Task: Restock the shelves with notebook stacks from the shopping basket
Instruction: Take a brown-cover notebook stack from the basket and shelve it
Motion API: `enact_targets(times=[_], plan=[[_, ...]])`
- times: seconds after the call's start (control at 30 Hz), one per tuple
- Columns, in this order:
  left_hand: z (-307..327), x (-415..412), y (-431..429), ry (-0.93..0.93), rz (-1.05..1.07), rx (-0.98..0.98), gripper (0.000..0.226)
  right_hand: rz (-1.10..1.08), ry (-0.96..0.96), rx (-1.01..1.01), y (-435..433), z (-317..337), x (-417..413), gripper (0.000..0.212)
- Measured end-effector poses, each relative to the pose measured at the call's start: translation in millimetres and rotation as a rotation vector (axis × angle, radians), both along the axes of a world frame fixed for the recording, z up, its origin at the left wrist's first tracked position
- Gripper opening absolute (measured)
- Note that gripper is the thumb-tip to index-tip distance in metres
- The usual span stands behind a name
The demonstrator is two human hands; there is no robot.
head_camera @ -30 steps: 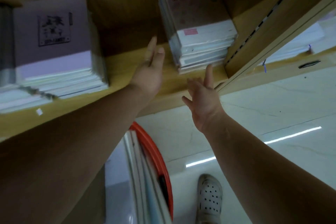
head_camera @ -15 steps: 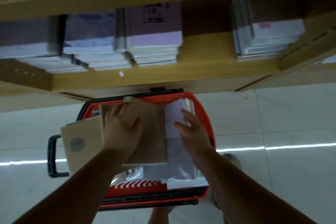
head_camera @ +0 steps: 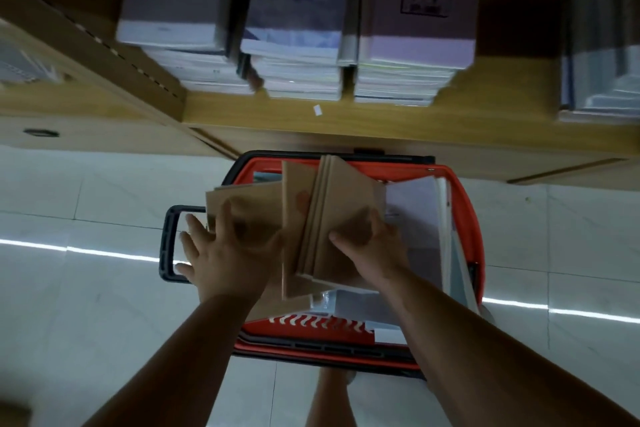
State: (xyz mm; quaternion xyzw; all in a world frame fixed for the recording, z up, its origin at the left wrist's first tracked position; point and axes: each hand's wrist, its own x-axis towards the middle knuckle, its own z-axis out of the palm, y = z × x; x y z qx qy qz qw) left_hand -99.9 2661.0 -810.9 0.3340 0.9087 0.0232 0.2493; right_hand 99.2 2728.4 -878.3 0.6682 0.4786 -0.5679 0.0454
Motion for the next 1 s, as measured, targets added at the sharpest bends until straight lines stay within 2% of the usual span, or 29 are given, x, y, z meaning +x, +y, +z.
enact_targets(times=[0.1,0.17,0.27,0.33,0.47,0.6,0.77,0.87,1.0], plan=[[2.0,7.8,-1.5,0.063,-0.227,0.173,0.090,-0.011,-0.015,-0.026,5.2,3.0,4.3,0.109],[0.5,24.0,8.8,-0.048,-0.316,0.187,0.078,-0.004,-0.012,-0.014,5.7,0.0,4.7,0.107],[-10.7,41.8,29.2,-0.230,-0.131,0.119,0.079,-0.004,-0.013,0.021,0.5,-14.8,4.2,0.126],[-18.2,49.7,38.5,-0.256,-0.073,0.095,0.077,-0.004,-0.020,0.045,-2.1,-28.7,5.3,0.130],[-20.5,58.3,46.6,-0.225,-0.032,0.084,0.058,-0.006,-0.012,0.081,-4.4,-42.9,8.1,0.128],[-16.1,60.4,48.6,-0.228,-0.067,0.065,0.064,0.002,0.023,0.088,-5.4,-50.4,10.3,0.121],[-12.5,70.2,52.9,-0.261,-0.018,0.126,0.062,-0.135,0.172,0.032,-14.2,-64.2,15.2,0.100],[-13.2,74.8,55.4,-0.294,0.004,0.156,0.063,-0.106,0.256,-0.002,-17.7,-78.4,22.6,0.086],[-9.7,69.9,56.4,-0.365,0.042,0.191,0.061,0.017,0.301,0.155,-5.1,-14.7,12.8,0.078]])
